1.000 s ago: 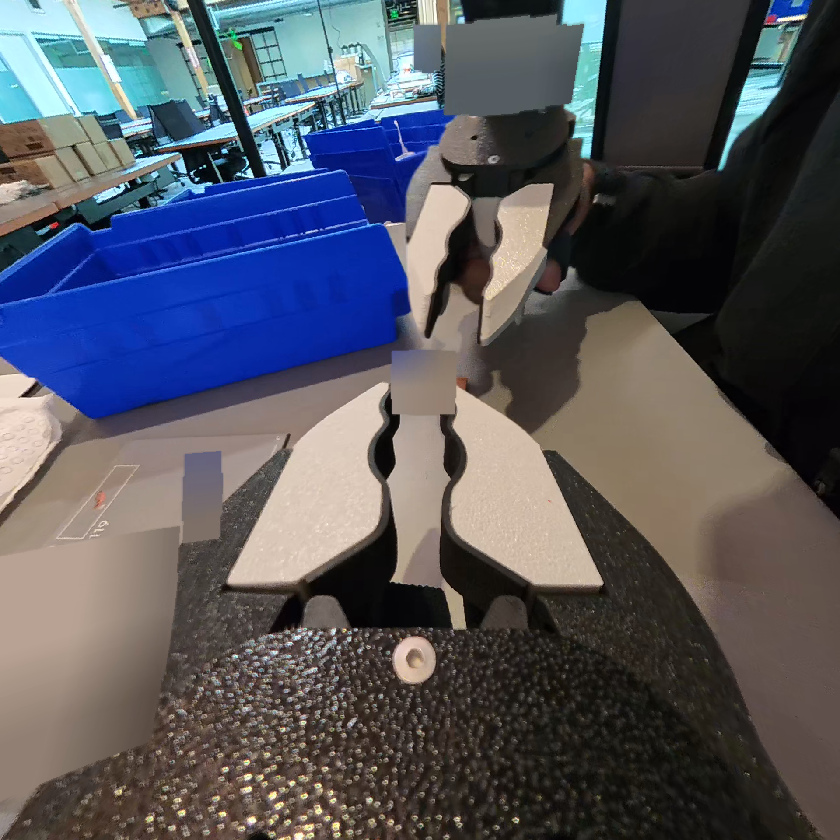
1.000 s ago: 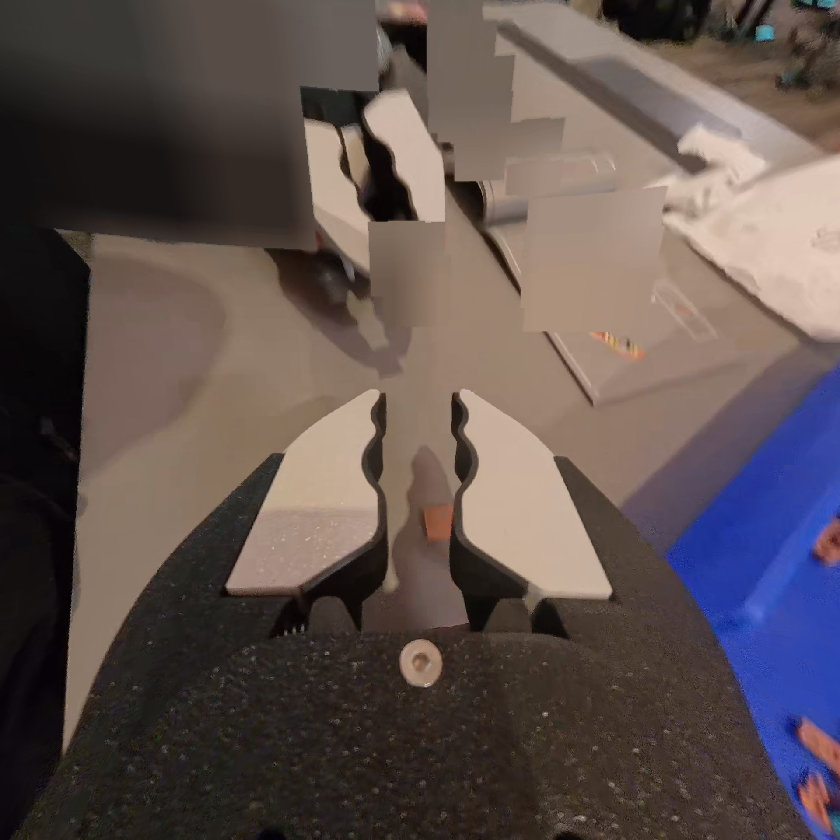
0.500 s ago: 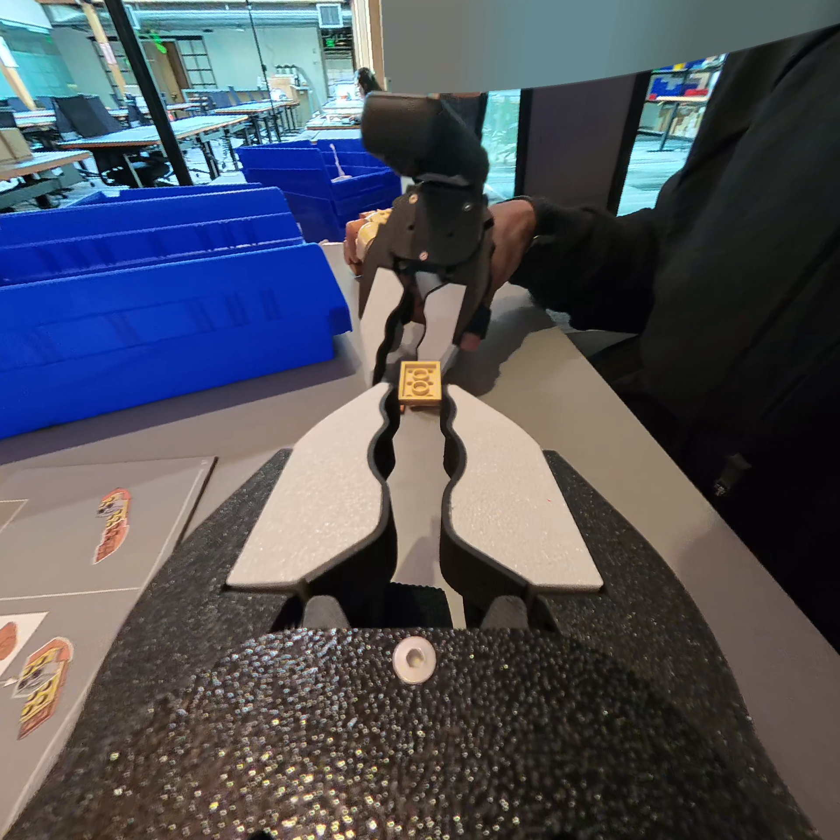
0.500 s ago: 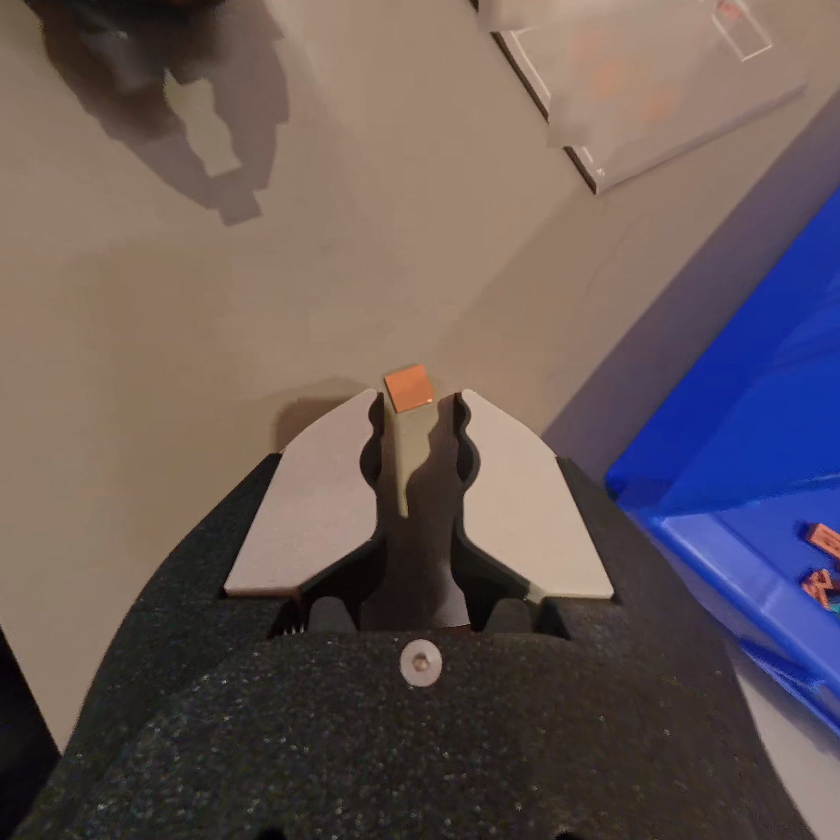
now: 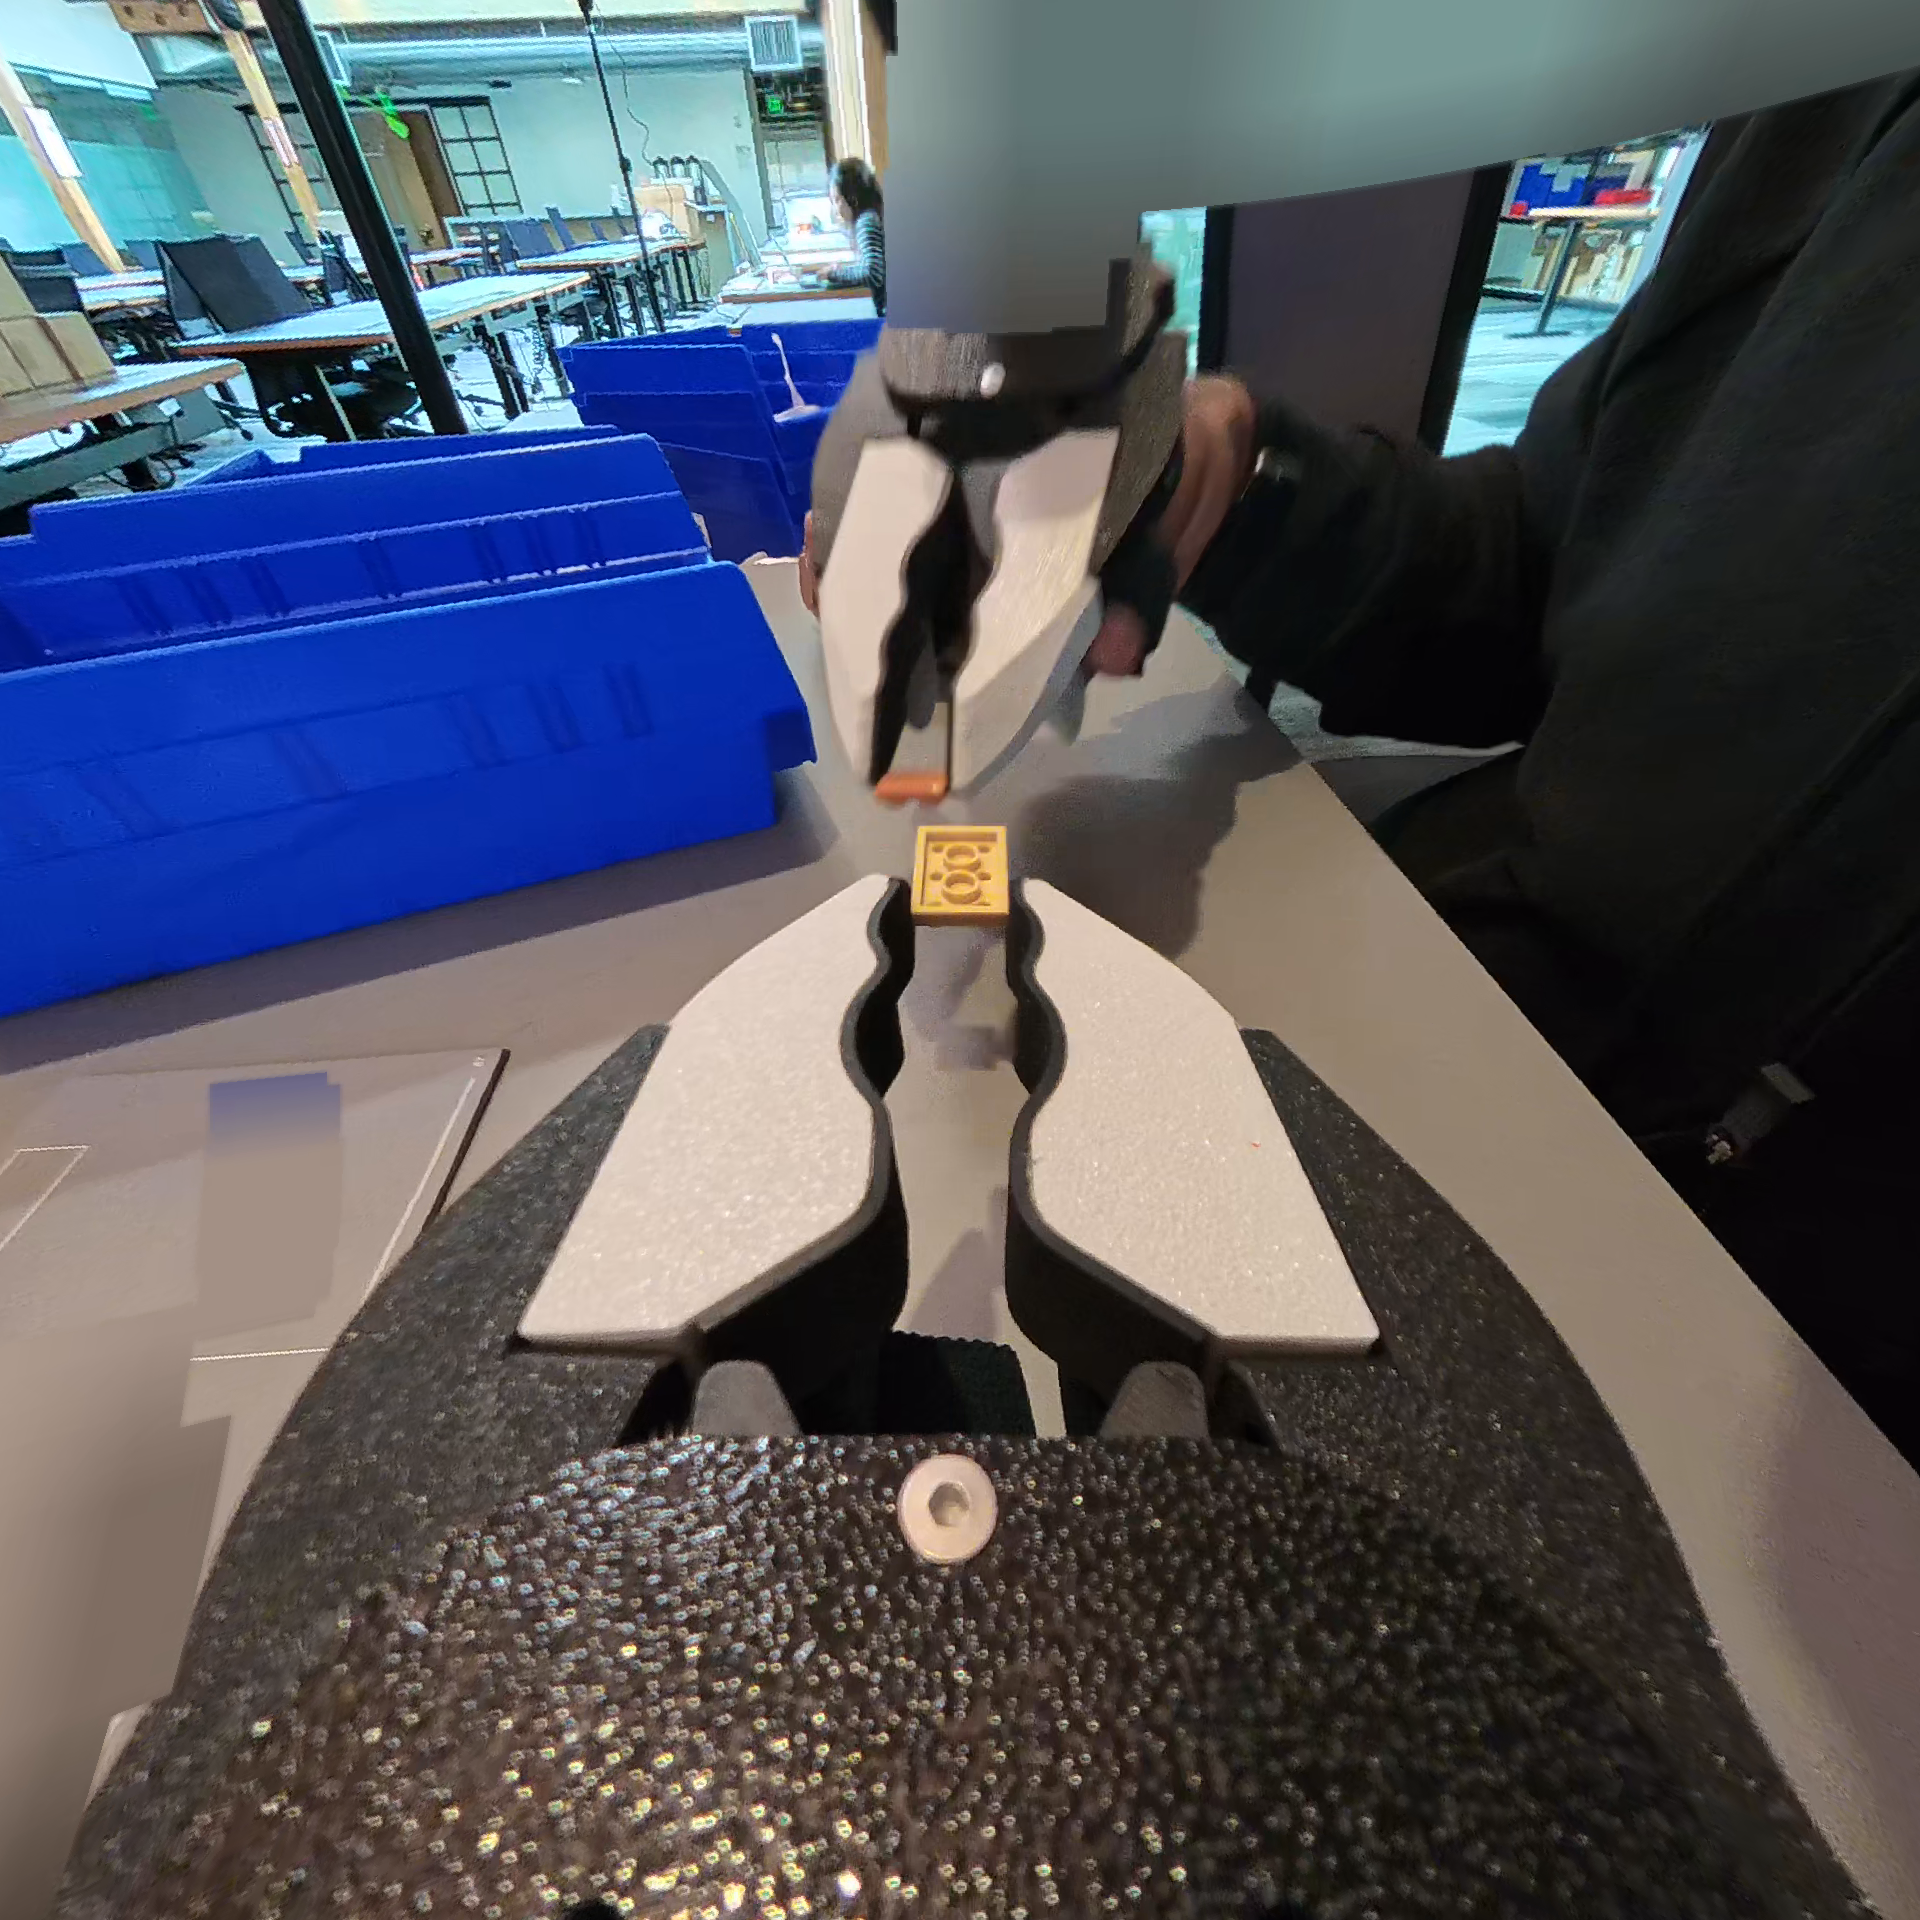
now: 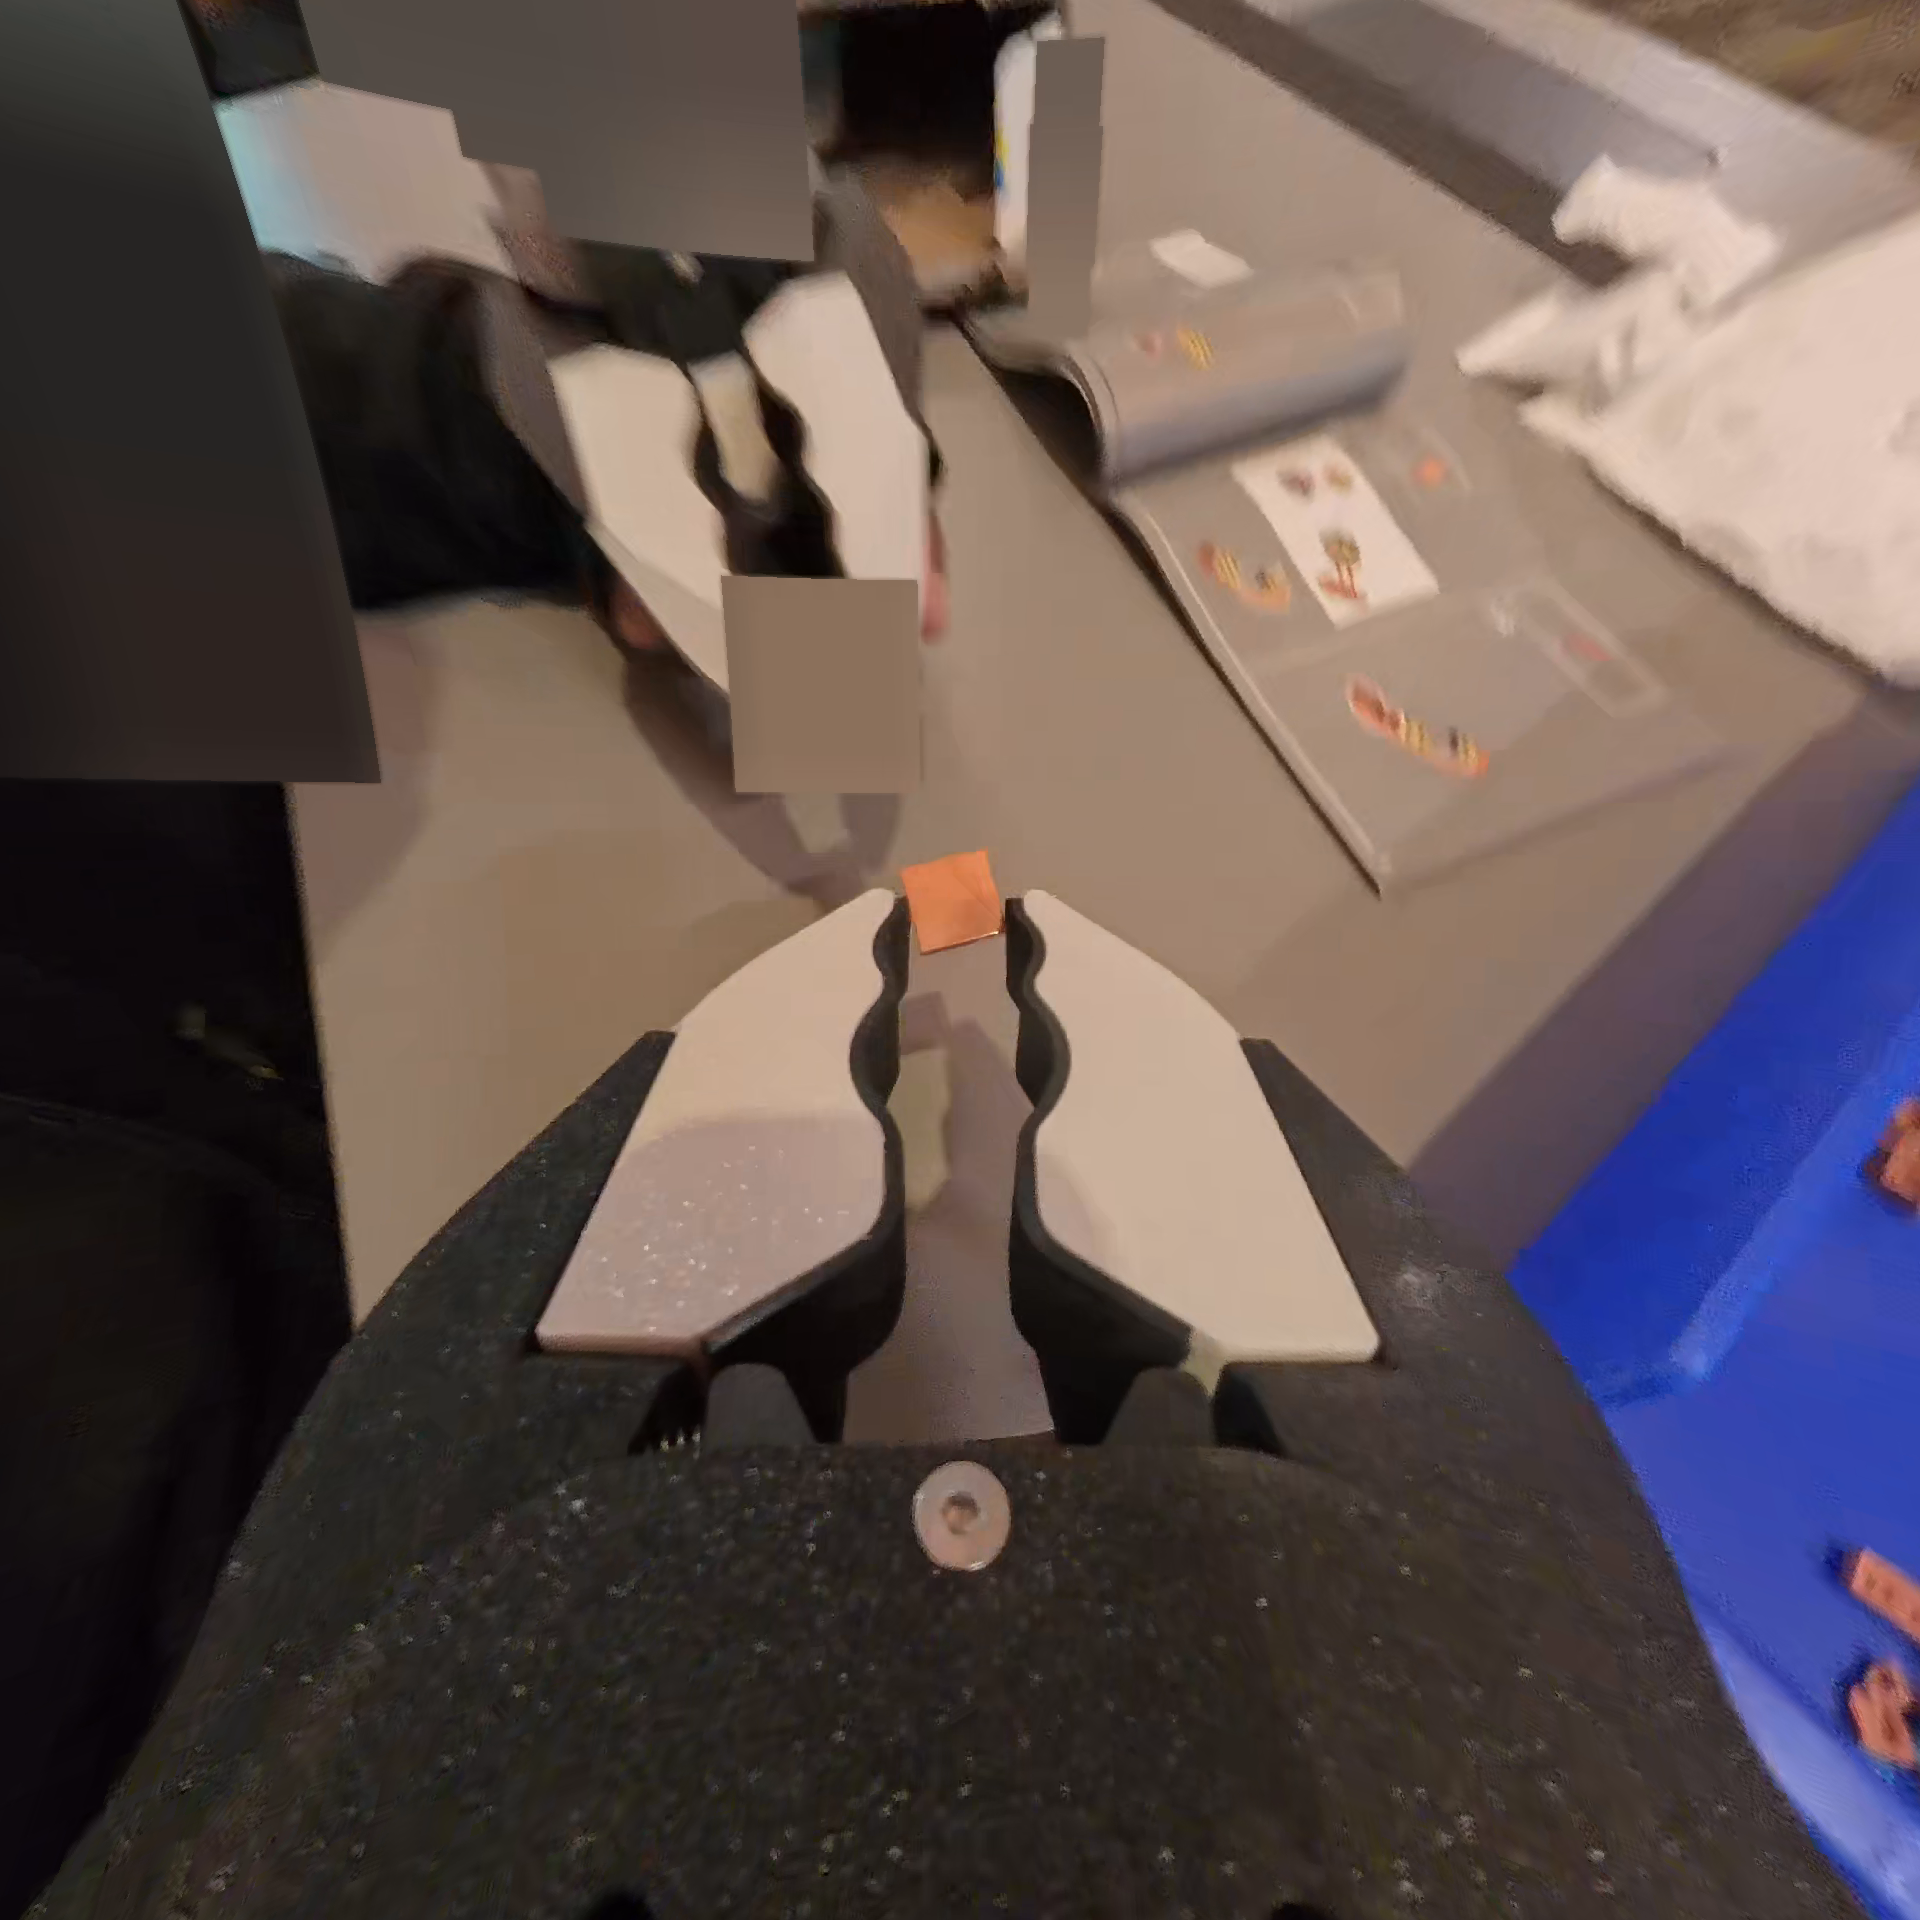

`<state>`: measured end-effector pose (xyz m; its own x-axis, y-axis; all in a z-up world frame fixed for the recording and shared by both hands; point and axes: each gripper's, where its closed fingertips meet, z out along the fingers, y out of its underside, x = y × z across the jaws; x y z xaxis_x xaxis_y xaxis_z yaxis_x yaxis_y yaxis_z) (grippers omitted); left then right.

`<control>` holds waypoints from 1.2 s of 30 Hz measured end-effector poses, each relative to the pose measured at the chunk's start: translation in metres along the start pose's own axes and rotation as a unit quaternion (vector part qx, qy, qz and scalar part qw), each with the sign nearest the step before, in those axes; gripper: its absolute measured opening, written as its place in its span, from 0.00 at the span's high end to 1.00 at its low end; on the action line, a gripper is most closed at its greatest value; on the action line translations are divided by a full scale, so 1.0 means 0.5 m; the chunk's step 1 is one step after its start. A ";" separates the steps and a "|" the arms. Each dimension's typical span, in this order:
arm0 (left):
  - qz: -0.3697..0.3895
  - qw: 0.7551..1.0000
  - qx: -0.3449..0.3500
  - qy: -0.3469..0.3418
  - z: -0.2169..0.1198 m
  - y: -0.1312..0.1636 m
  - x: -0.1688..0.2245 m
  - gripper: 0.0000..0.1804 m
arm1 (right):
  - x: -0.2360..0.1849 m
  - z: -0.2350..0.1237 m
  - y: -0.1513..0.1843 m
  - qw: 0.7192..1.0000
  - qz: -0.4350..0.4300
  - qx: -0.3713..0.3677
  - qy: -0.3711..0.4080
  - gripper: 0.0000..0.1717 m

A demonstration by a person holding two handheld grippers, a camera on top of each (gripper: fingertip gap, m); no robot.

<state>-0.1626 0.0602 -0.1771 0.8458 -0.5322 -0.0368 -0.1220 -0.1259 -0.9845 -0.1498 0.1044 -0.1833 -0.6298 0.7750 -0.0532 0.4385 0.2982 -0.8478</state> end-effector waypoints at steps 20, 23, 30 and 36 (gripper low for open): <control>0.020 1.000 0.005 -0.009 0.001 -0.003 0.002 0.91 | -0.059 0.066 -0.074 0.991 -0.078 -0.100 -0.035 0.90; 0.018 1.000 0.008 -0.010 0.000 -0.004 0.001 0.91 | -0.061 0.064 -0.075 0.991 -0.085 -0.098 -0.035 0.89; 0.002 1.000 0.023 -0.009 -0.006 -0.012 -0.005 0.91 | -0.050 0.055 -0.081 0.988 -0.135 -0.066 -0.017 0.84; -0.036 0.999 0.024 0.005 -0.010 -0.012 -0.007 0.91 | -0.024 0.041 -0.069 0.956 -0.292 -0.006 0.024 0.82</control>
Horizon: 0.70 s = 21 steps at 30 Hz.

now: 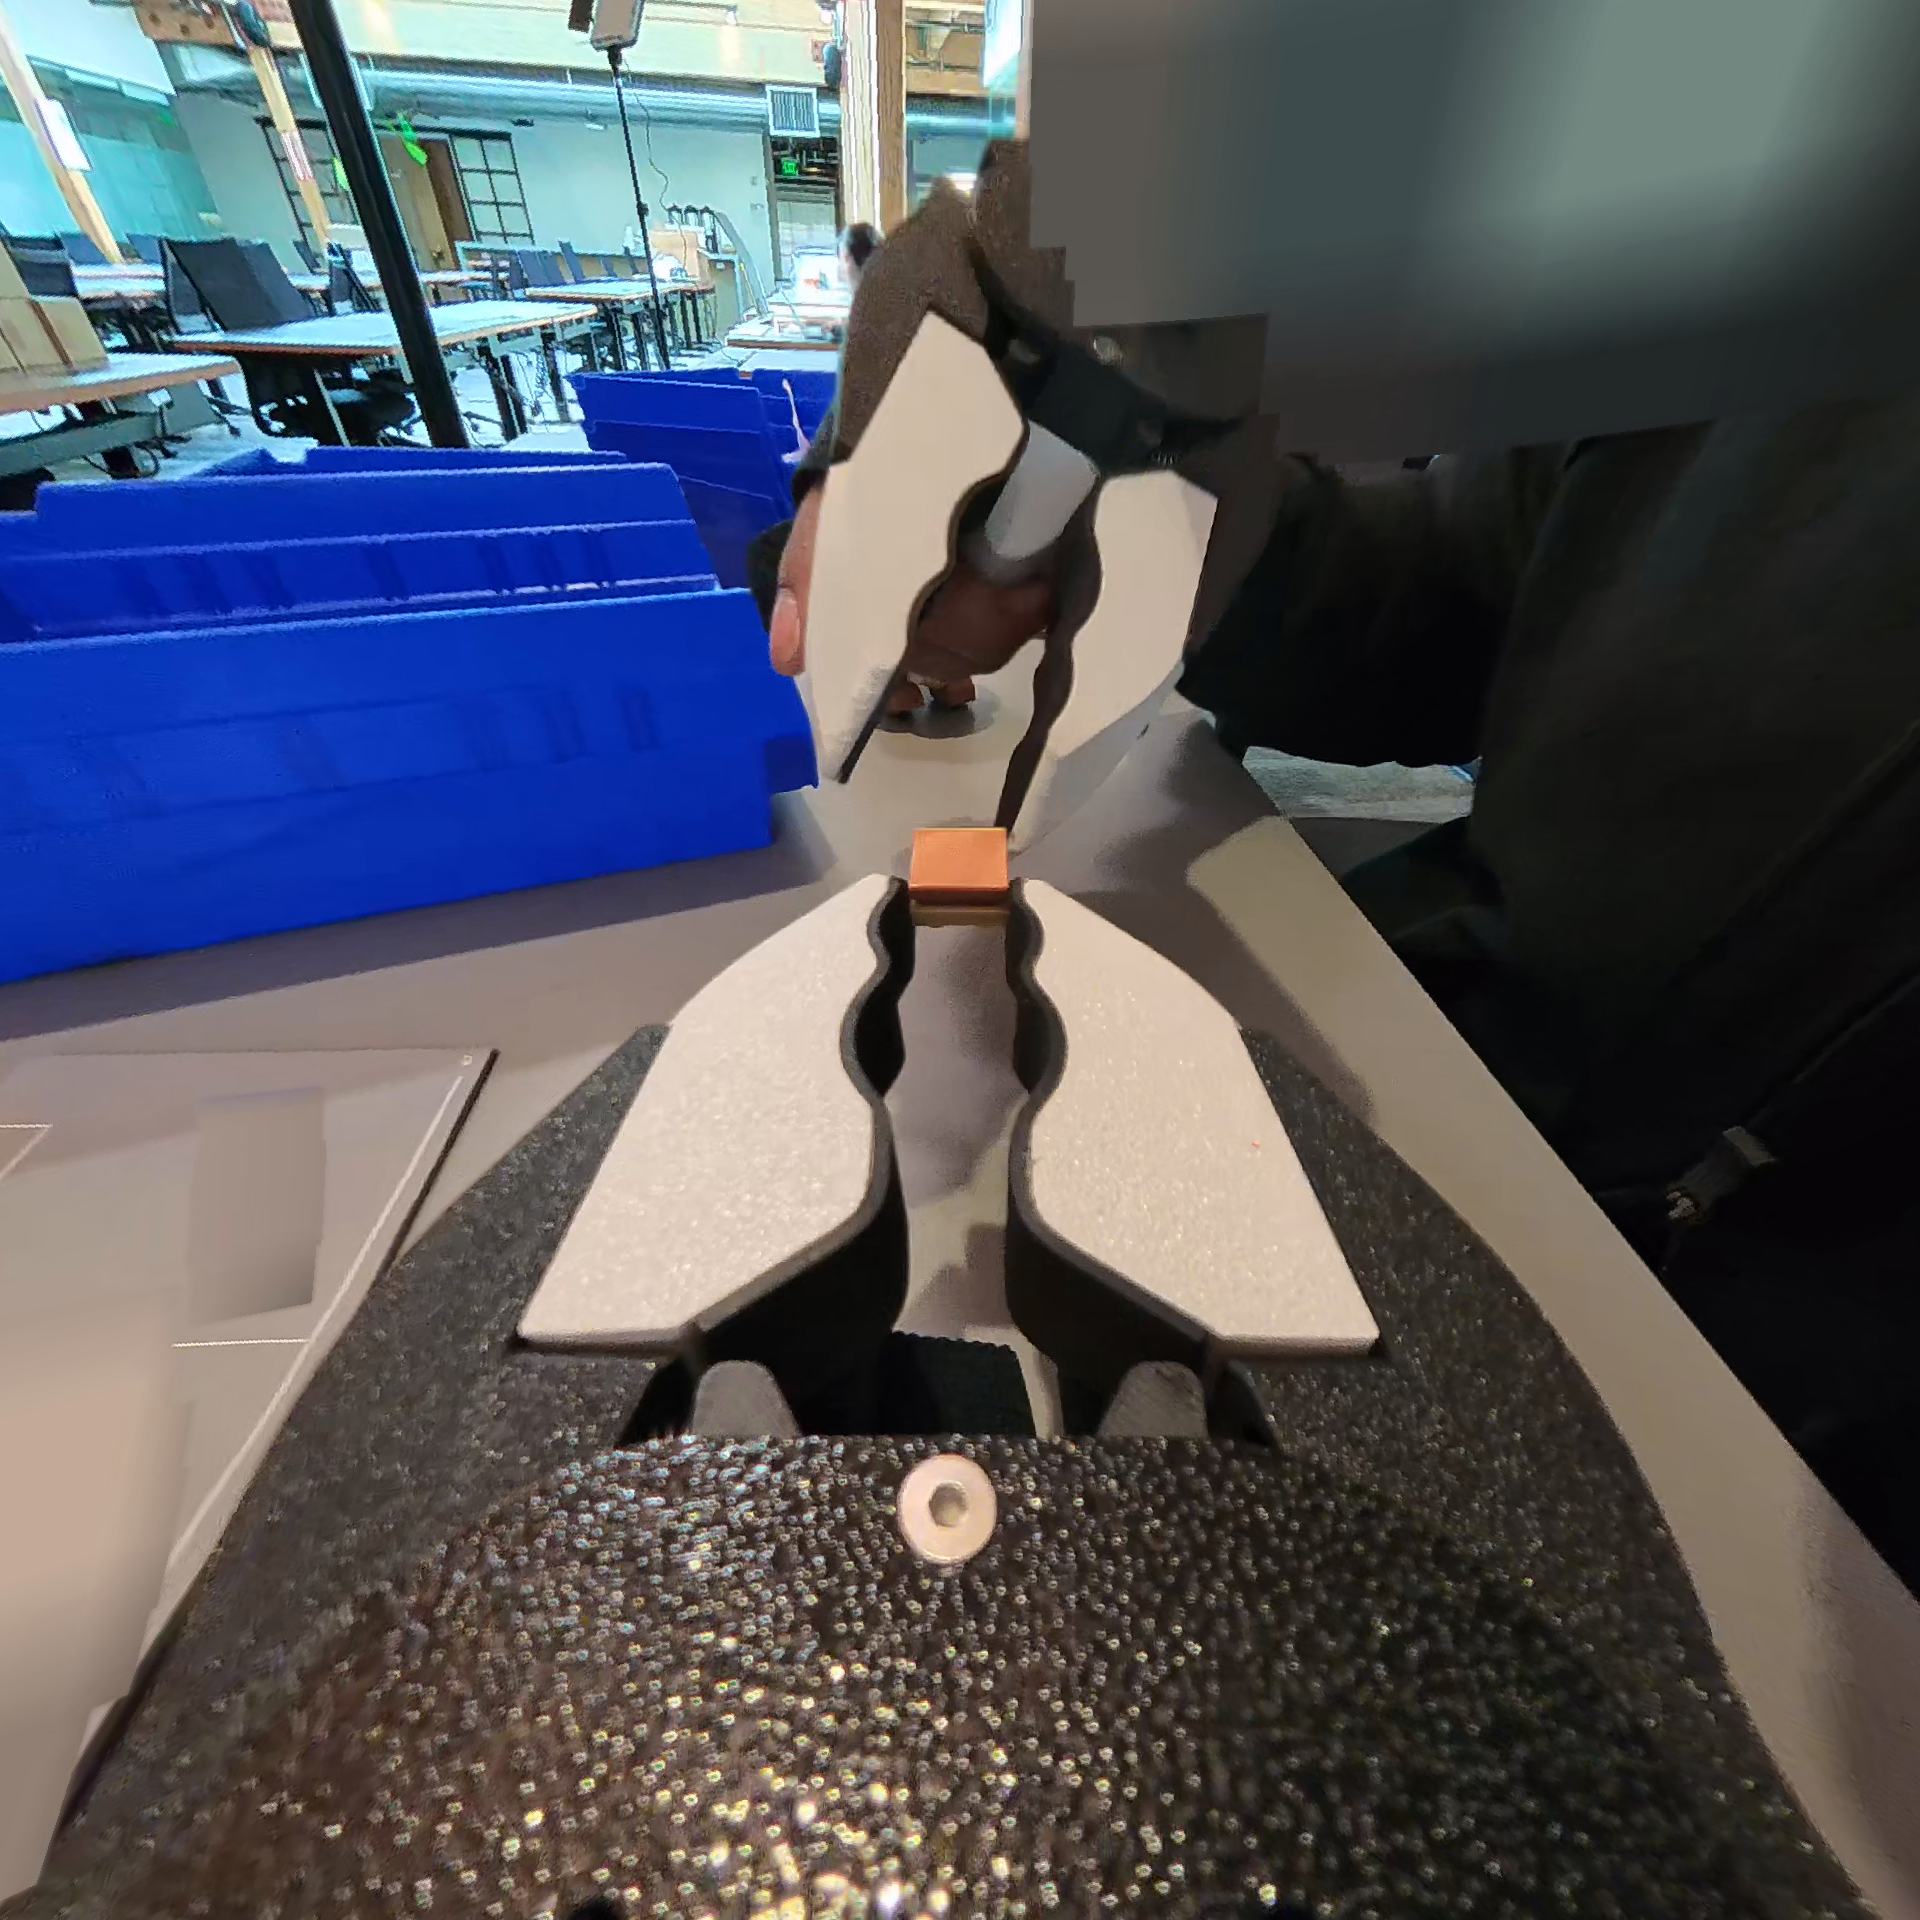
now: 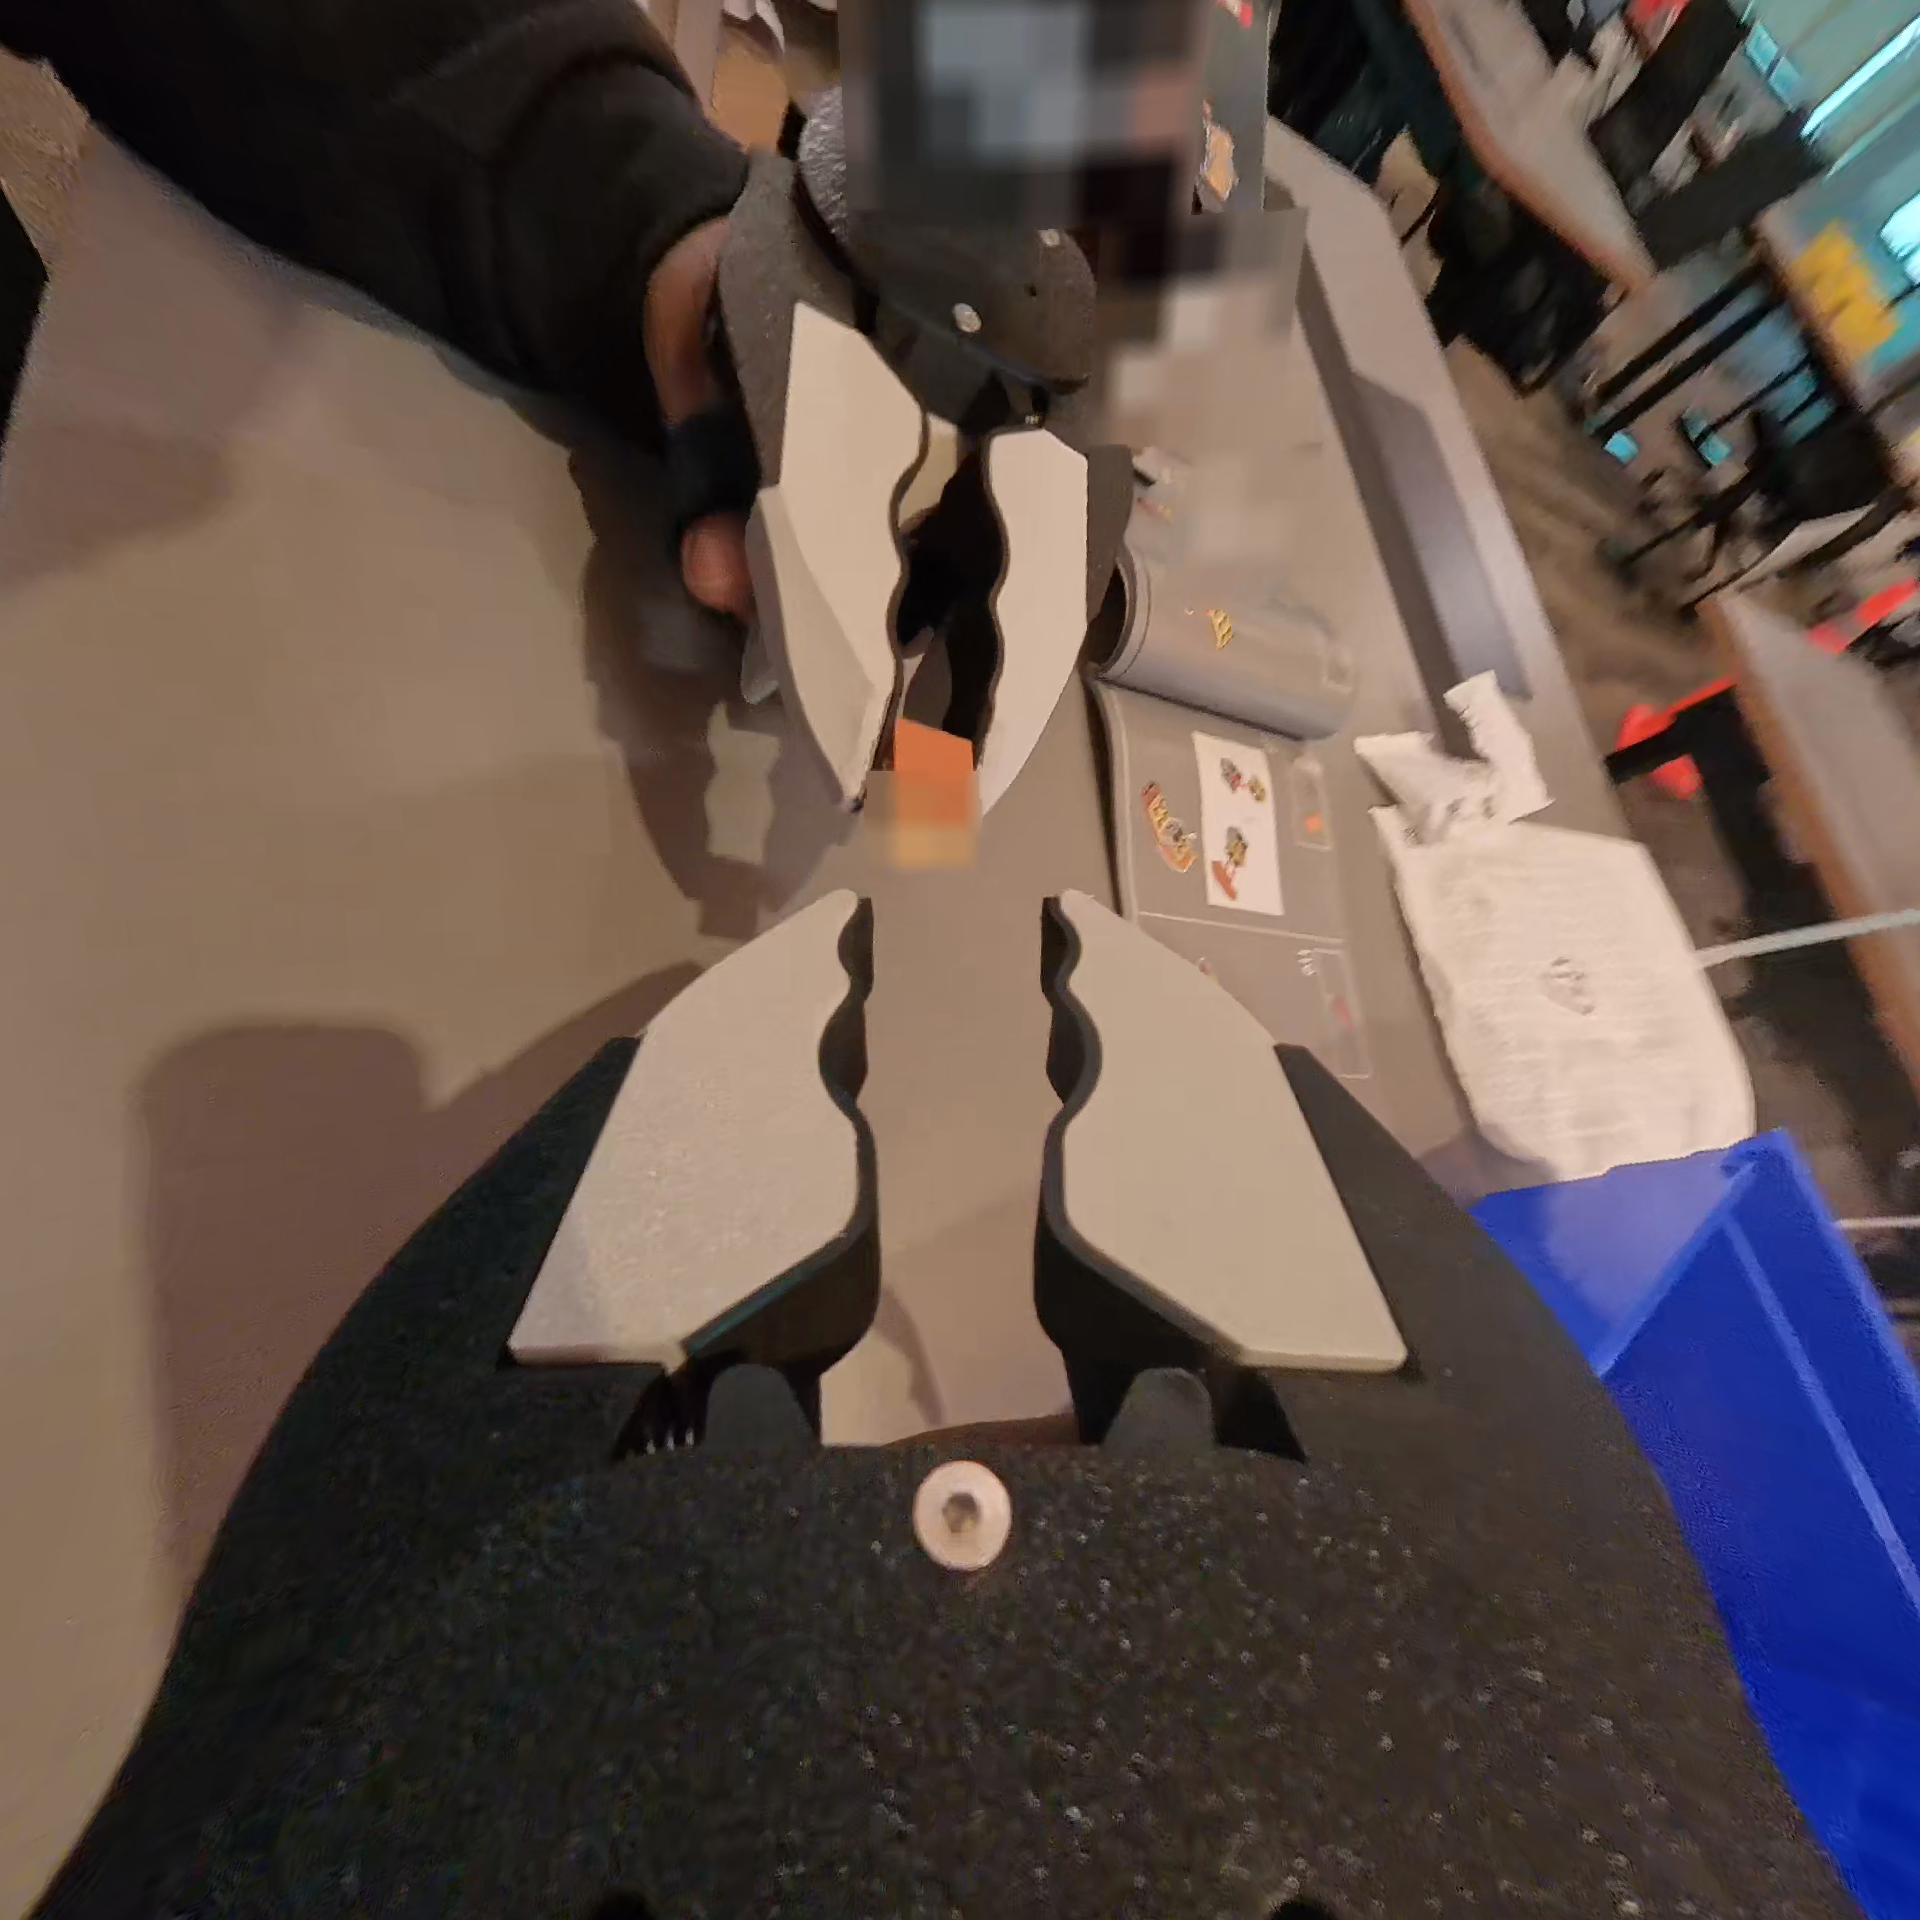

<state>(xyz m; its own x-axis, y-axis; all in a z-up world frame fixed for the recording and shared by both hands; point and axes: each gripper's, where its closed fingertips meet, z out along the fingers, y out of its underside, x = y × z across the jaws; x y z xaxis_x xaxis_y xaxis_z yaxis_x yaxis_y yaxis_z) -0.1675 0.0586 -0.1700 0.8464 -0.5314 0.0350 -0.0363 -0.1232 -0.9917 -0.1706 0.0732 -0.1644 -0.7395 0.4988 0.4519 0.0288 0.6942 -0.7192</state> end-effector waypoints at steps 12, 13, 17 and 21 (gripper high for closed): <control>-0.053 0.998 0.003 0.023 -0.005 -0.002 -0.001 0.91 | -0.012 0.019 -0.026 0.966 -0.228 0.085 0.082 0.76; -0.054 0.998 0.003 0.024 -0.005 -0.002 -0.001 0.91 | -0.013 0.020 -0.029 0.964 -0.236 0.089 0.084 0.76; -0.058 0.998 0.001 0.029 -0.005 -0.001 0.002 0.91 | -0.016 0.026 -0.031 0.957 -0.263 0.090 0.089 0.79; -0.058 0.998 -0.004 0.033 -0.004 0.002 0.005 0.91 | -0.019 0.028 -0.036 0.950 -0.280 0.095 0.100 0.81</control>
<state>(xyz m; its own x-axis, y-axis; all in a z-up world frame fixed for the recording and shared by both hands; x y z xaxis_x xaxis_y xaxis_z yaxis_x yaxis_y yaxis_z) -0.1663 0.0557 -0.1705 0.8087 -0.5670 0.1568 0.0547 -0.1929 -0.9797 -0.1735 0.0486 -0.1631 -0.4598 0.1805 0.8695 -0.4680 0.7828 -0.4100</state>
